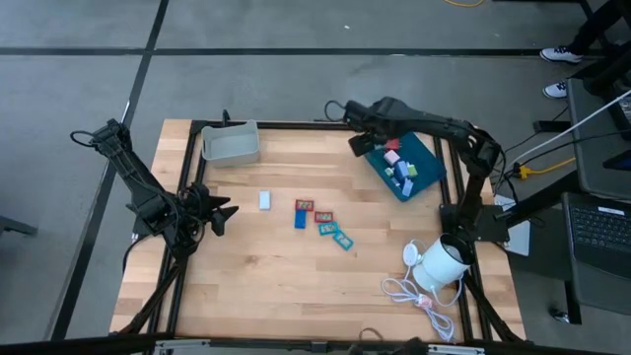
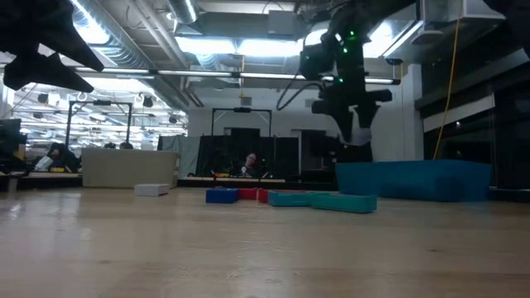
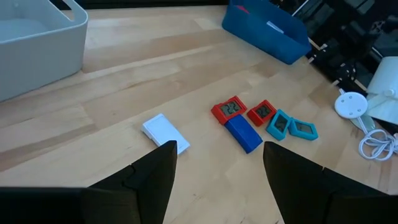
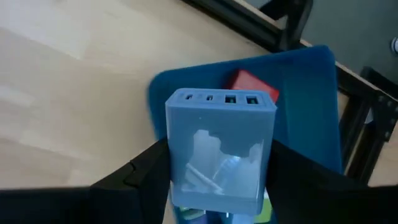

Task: Pick & Place Office items
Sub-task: Put the sky blue charger adapter into the blue bin, then put the white digital timer into the gray bin

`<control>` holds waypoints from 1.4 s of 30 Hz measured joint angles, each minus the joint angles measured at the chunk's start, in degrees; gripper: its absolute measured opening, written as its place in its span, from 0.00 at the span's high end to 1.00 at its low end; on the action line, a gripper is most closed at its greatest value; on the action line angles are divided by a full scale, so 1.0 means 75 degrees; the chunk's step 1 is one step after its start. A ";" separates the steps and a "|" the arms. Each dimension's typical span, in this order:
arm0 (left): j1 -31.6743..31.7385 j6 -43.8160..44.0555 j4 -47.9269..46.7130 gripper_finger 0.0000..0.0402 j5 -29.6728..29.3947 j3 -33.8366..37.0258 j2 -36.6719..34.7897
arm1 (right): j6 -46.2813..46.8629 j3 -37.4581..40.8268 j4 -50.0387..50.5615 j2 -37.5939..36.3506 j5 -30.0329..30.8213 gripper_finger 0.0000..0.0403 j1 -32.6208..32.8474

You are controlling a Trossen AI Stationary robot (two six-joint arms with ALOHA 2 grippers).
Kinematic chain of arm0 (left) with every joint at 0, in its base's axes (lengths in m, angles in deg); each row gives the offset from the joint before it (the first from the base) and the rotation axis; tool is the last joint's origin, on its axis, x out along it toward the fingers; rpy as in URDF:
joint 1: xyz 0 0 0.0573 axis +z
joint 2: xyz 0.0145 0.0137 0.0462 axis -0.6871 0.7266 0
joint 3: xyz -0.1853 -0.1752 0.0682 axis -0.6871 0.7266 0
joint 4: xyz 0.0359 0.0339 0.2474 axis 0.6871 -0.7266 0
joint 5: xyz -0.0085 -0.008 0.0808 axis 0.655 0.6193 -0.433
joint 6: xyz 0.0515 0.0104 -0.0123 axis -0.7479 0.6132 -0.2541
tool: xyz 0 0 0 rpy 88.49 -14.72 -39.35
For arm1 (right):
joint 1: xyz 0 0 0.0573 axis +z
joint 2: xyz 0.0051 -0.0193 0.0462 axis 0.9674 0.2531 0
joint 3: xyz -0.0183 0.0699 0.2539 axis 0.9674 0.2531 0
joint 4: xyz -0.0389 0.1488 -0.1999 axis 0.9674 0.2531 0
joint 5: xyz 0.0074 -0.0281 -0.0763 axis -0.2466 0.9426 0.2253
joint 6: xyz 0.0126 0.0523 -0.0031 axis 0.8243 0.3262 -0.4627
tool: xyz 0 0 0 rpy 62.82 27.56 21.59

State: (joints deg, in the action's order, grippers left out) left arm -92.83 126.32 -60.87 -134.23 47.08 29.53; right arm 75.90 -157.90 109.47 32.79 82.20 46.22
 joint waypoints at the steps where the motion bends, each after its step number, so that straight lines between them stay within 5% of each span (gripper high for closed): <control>1: 0.0000 0.0000 0.0000 0.42 -0.0020 0.0000 -0.0003 | -0.0062 0.0061 -0.0024 0.0000 -0.0026 0.48 -0.0138; 9: 0.0003 0.0000 -0.0002 0.42 -0.0143 0.0000 -0.0002 | -0.0424 0.0578 -0.0029 0.0002 -0.0284 0.48 -0.1007; 18: 0.0003 0.0010 0.0000 0.42 -0.0190 0.0000 -0.0001 | -0.0479 0.0598 -0.0036 0.0002 -0.0460 0.17 -0.1172; 24: 0.0003 0.0079 0.0000 0.42 -0.0192 0.0000 -0.0003 | -0.0478 0.0607 -0.0305 -0.0064 -0.0653 0.22 -0.1116; 30: 0.0113 -0.0950 0.0066 0.42 0.0523 -0.0310 -0.0264 | -0.0366 0.0610 -0.2508 -0.1165 -0.1522 0.31 -0.0662; 36: 0.1001 -0.3131 0.0201 0.42 0.0742 -0.1358 -0.0614 | 0.0023 0.0598 -0.4270 -0.2433 -0.2325 0.33 -0.0296; 42: 0.3489 -0.2746 -0.0011 0.42 0.2406 -0.1781 -0.0526 | 0.0176 0.0595 -0.4571 -0.3362 -0.2295 0.33 0.0164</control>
State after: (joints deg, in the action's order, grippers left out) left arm -66.66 105.73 -60.96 -116.18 33.73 25.58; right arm 77.23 -153.44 75.19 7.58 64.99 47.45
